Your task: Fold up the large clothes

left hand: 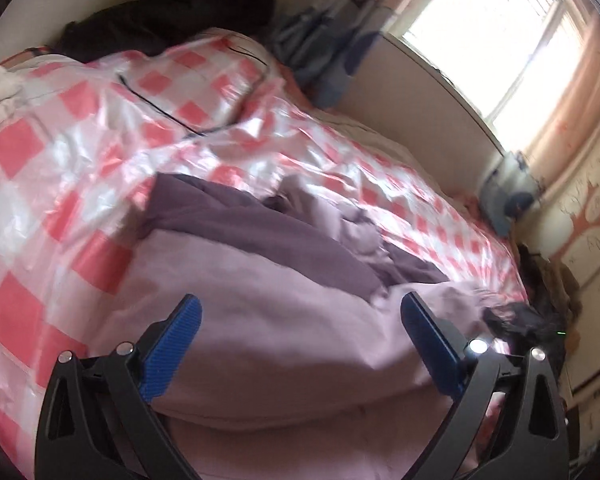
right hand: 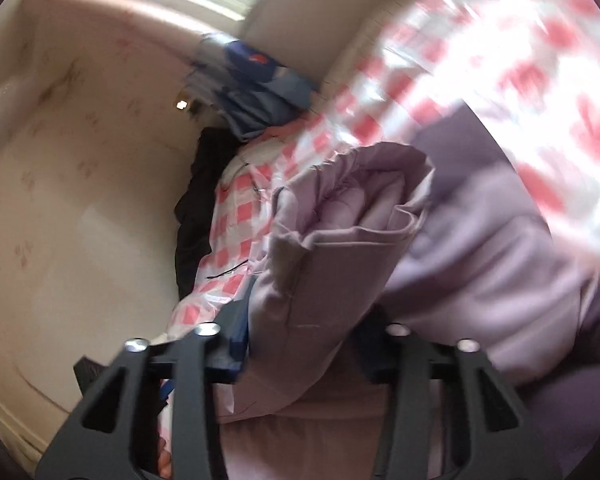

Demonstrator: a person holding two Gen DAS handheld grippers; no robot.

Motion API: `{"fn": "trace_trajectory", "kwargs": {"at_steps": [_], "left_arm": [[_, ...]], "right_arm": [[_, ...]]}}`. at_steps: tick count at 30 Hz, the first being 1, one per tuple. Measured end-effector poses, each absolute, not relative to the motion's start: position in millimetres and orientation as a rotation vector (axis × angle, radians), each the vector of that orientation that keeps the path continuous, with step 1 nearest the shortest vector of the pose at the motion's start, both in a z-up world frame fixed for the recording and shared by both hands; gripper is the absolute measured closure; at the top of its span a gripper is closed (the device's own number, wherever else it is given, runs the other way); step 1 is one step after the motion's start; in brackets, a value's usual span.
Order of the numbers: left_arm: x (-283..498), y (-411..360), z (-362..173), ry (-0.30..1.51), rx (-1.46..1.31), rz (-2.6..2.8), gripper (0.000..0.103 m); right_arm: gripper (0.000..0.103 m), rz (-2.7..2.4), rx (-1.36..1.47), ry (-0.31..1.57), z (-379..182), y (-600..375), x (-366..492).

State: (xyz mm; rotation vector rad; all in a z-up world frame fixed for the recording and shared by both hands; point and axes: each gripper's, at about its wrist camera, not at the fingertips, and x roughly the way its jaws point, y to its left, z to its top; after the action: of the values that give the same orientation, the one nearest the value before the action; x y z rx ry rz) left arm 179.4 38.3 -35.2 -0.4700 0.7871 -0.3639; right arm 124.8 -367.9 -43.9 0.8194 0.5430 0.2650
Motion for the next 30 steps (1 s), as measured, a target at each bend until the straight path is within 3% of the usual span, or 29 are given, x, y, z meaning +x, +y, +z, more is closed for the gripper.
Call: {"fn": "trace_trajectory", "kwargs": {"at_steps": [4,6,8,11,13,17,22,26,30], "left_arm": [[187,58,-42,0.697,-0.601,-0.358,0.007],[189,59,-45,0.687,-0.611,-0.345,0.007],[200,49,-58,0.771,-0.567,-0.314,0.007],[221,23,-96,0.972,-0.453,-0.291,0.007],[222,12,-101,0.977,-0.360,-0.268,0.007],[221,6,-91,0.960,-0.311,-0.253,0.007],[212,25,-79,0.863,-0.445,-0.253,0.007],[214,24,-77,0.845,-0.443,-0.246,0.007],[225,16,-98,0.938,-0.370,-0.213,0.007]], "right_arm": [[0.073,0.301,0.594,0.365,32,-342,104],[0.074,0.282,0.574,0.310,39,-348,94],[0.074,0.221,0.661,0.400,6,-376,110],[0.074,0.099,0.893,0.663,-100,-422,131],[0.073,0.099,0.951,0.668,-113,-428,126],[0.040,-0.009,0.886,0.557,-69,-430,102],[0.025,-0.037,0.695,0.327,-5,-418,70],[0.021,0.115,0.471,0.488,4,-357,118],[0.028,-0.015,0.424,0.850,-84,-354,162]]}}
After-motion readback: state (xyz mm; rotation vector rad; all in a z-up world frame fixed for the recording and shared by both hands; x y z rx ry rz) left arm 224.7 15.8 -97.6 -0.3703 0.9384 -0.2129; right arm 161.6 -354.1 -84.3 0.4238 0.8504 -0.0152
